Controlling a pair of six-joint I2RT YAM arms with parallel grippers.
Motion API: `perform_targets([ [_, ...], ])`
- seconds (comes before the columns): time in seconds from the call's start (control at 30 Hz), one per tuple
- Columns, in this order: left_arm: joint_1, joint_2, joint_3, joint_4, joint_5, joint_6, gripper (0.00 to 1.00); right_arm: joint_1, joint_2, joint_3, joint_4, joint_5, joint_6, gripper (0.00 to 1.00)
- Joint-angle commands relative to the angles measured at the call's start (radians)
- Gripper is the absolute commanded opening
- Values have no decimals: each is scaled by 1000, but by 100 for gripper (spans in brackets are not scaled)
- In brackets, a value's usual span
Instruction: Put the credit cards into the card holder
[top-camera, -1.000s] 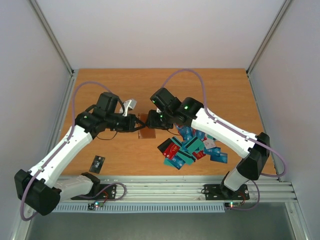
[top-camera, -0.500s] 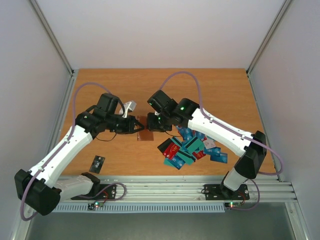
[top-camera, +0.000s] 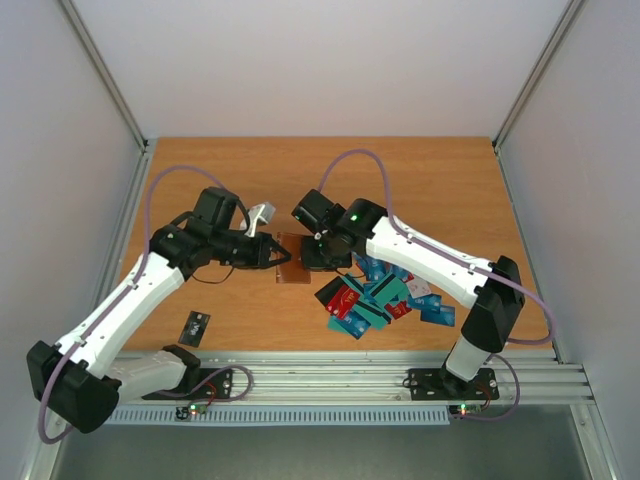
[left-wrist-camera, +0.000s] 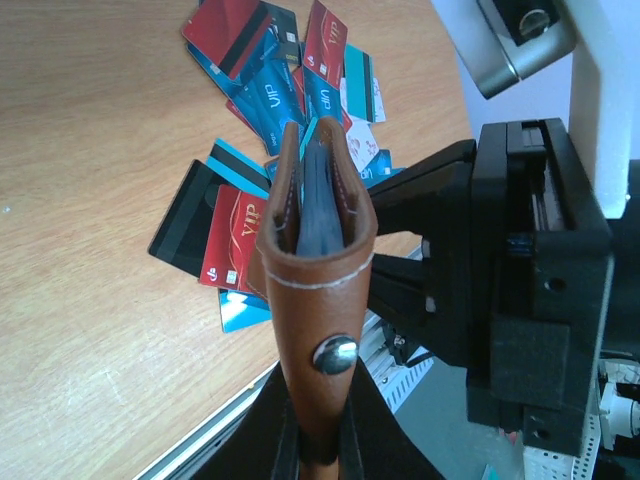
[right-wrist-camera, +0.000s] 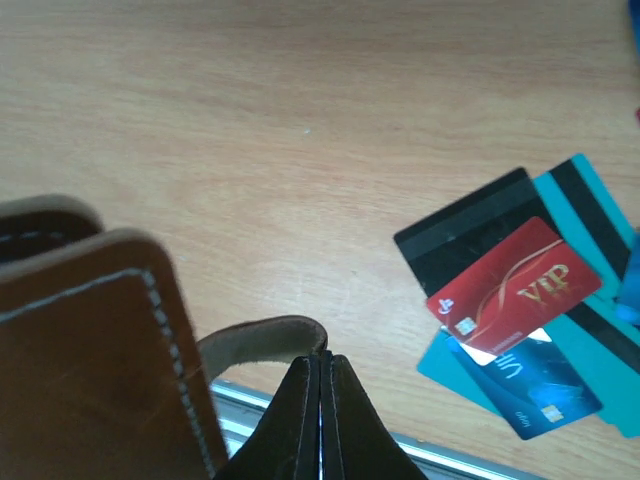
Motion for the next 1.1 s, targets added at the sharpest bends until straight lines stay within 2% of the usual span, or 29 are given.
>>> perform_targets([
  [0.0,-3,-25,21,80,19,22,0,-1,-12,-6,-86,94,-51,1],
  [0.1,-3,-26,27,67,11,31,0,-34,-61,-51,-55,70,-93,8],
  [0.3,-2,-15,55,30,19,40,0,-172,-262,-266,174,-229,-188,37],
  [0.47,-3,-9,47,74,80,-20,0,-272,-351,-382,289,-497,-223,43],
  [0.63,-2,7,80,71,67,-107,0,-309,-429,-366,337,-672,-265,52],
  [0.77,-3,15,121,37,57,-150,0,-309,-463,-341,341,-739,-279,62],
  [0.87,-3,-1,136,31,41,-178,0,-310,-453,-336,328,-728,-286,66],
  [1.07,-3,-40,83,103,71,-198,0,-309,-411,-316,285,-662,-316,64],
])
